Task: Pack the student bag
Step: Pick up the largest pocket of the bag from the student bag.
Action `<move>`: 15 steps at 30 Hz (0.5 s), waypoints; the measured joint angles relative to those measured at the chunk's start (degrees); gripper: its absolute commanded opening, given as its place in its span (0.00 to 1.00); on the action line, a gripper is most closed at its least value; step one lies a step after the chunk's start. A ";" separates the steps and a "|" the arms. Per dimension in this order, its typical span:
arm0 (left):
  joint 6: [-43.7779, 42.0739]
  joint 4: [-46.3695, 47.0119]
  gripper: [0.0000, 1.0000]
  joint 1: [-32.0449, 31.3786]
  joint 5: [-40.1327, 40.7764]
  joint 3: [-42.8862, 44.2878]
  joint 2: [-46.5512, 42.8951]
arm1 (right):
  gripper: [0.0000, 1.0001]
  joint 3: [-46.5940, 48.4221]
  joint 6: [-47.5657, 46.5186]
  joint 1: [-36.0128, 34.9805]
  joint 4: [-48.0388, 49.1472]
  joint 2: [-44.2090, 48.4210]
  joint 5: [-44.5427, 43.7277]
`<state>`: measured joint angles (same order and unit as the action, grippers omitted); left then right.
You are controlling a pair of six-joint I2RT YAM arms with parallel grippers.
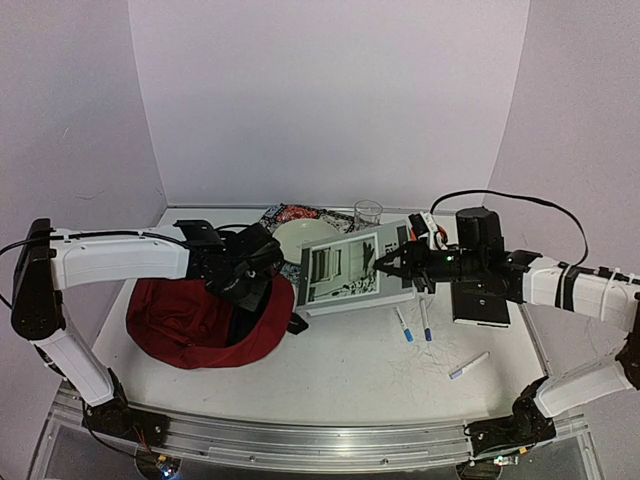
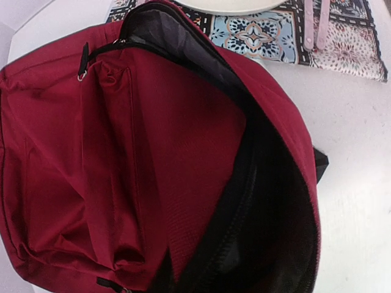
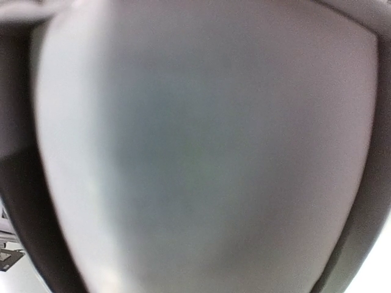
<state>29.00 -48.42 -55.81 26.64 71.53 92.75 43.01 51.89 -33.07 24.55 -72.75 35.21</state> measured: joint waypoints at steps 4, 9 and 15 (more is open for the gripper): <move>-0.22 -0.75 0.00 0.00 -0.25 1.85 -0.69 | 0.33 3.68 1.19 -1.36 -0.24 -0.36 -1.33; -0.11 -3.20 0.00 0.07 -0.91 5.93 -3.57 | 0.33 9.15 3.49 -5.70 0.77 -4.29 -2.98; 0.90 -5.87 0.00 0.07 -0.50 10.53 -7.18 | 0.32 12.21 5.47 -9.93 2.07 -9.88 -4.59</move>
<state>29.90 -54.28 -55.75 26.14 82.07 85.57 55.21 57.36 -43.00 26.61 -82.63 30.62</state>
